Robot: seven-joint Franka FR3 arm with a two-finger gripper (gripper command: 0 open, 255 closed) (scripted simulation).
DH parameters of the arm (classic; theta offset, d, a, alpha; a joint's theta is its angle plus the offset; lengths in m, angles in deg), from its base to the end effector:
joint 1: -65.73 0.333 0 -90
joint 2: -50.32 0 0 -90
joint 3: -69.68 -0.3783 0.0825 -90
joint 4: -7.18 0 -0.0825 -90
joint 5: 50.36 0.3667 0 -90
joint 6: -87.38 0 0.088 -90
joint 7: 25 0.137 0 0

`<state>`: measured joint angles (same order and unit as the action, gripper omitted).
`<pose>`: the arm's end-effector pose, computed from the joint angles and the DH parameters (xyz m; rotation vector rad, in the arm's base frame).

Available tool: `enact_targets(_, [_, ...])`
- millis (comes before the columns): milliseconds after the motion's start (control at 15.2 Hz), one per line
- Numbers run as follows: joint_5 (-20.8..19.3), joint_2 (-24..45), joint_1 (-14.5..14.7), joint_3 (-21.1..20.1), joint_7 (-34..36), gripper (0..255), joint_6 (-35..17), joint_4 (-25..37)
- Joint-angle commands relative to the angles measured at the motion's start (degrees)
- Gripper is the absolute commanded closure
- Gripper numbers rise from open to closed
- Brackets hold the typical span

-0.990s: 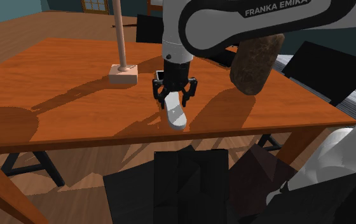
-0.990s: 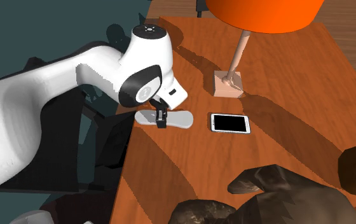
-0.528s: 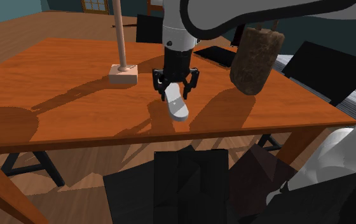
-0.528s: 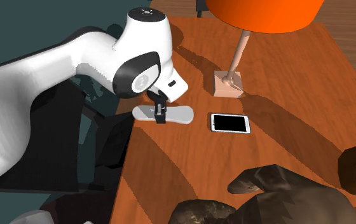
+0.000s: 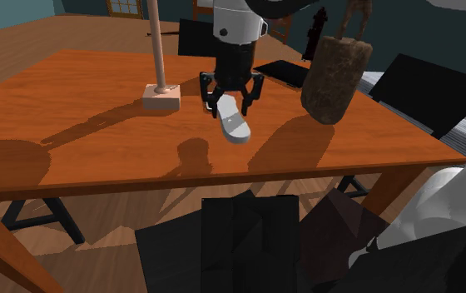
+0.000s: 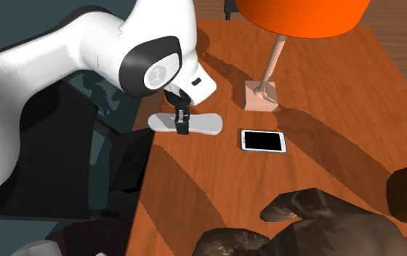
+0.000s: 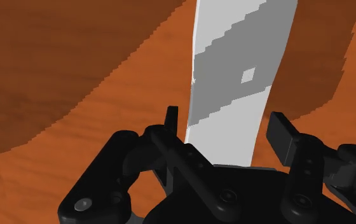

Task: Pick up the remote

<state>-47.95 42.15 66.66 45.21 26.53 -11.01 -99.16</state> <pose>0.4386 0.2297 0.6052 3.0381 -0.7217 0.0062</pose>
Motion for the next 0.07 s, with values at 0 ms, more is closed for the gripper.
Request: enact_targets(0, [0.03,-0.06,0.03,-0.02,0.06,255,0.49,0.44])
